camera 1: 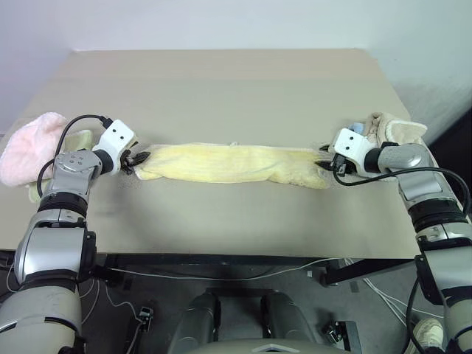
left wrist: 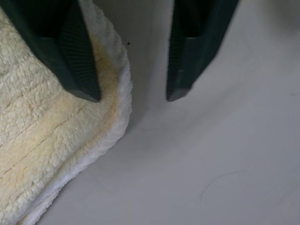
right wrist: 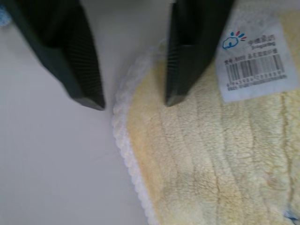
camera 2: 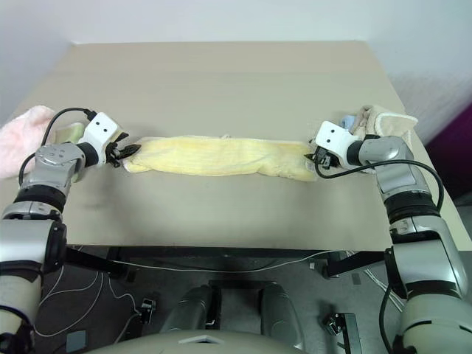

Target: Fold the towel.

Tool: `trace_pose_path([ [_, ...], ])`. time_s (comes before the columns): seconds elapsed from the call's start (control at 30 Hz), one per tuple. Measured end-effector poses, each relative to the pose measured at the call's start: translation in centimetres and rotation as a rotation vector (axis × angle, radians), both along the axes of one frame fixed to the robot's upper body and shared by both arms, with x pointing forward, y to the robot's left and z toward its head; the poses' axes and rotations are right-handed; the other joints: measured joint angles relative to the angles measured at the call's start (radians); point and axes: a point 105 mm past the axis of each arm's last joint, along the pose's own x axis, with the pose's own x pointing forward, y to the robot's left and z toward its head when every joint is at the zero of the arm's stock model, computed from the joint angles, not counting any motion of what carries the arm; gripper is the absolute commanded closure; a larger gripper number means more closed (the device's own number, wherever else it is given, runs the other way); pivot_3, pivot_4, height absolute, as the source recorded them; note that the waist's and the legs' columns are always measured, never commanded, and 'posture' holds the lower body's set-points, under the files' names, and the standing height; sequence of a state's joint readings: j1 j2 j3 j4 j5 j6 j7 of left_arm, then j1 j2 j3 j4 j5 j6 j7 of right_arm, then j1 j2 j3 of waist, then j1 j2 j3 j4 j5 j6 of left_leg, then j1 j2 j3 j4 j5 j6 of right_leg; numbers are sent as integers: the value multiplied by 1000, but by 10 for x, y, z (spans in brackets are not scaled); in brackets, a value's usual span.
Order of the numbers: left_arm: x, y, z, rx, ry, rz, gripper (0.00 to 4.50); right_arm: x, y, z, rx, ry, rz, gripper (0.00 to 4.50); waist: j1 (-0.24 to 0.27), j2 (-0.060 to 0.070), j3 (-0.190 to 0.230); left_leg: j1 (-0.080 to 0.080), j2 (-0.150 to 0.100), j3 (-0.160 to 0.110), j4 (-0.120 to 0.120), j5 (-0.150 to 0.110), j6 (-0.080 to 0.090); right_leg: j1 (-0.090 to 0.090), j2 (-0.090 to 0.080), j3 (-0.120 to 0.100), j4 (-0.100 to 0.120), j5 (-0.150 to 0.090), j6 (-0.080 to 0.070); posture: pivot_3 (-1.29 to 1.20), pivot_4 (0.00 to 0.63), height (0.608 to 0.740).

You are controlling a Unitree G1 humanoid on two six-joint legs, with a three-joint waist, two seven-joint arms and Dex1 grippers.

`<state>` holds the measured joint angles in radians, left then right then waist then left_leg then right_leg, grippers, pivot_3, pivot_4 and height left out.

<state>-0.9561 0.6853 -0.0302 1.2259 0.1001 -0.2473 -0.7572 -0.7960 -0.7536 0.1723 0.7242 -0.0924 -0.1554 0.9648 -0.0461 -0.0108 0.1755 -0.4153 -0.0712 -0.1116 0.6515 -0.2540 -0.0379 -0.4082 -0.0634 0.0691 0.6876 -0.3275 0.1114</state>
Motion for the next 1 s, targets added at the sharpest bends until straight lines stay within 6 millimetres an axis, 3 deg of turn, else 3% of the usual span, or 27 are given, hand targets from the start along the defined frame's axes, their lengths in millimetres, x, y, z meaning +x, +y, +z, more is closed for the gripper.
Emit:
trace_pose_path([
  [0.1, 0, 2, 2, -5, -11, 13, 195, -2, -5, 11, -1, -34, -3, 557, 1, 0, 0, 0, 0, 0, 0, 0, 0, 0, 0, 0, 0, 0, 0, 0, 150, 740],
  [0.17, 1, 2, 4, -11, -23, 17, 0, -3, -9, 26, 6, -97, -19, 28, 1, 0, 0, 0, 0, 0, 0, 0, 0, 0, 0, 0, 0, 0, 0, 0, 150, 740],
  [0.27, 2, 1, 15, -81, -72, 17, 0, -6, -16, 52, 103, -181, -77, 28, 2, 0, 0, -1, 0, -1, 0, 0, 0, 0, 0, 0, 0, 0, 0, 0, 150, 740],
  [0.4, 2, -11, 38, -179, -171, -44, 0, -30, -22, 72, 426, -141, -189, 28, 5, 0, 0, -3, 0, -3, 2, 0, 0, 0, -2, -1, 0, 0, 0, 0, 150, 740],
  [0.47, -5, -23, 38, -213, -173, -133, 0, -49, -17, 63, 640, -29, -260, 28, 6, -1, -2, -3, 1, -3, 1, 0, 0, 0, -2, -1, -1, 0, 0, 0, 150, 740],
  [0.67, -42, -74, 22, -297, -54, -464, 0, -81, -6, 17, 1187, 390, -522, 28, 1, -1, -2, -2, 1, -2, 1, 0, 0, -1, -1, 1, 3, 0, 0, 0, 150, 740],
  [0.83, -58, -98, 25, -307, 0, -601, 0, -101, 6, -4, 1343, 557, -646, 28, 4, -1, -2, -2, 1, -2, 1, 0, 0, -1, -2, 1, 4, 0, 0, 0, 150, 740],
  [1.0, -64, -115, 24, -313, 22, -667, 0, -107, 10, -22, 1414, 607, -751, 28, 3, -1, -2, -1, 0, -2, 1, 0, 0, 0, -2, 1, 4, 0, 0, 0, 150, 740],
])
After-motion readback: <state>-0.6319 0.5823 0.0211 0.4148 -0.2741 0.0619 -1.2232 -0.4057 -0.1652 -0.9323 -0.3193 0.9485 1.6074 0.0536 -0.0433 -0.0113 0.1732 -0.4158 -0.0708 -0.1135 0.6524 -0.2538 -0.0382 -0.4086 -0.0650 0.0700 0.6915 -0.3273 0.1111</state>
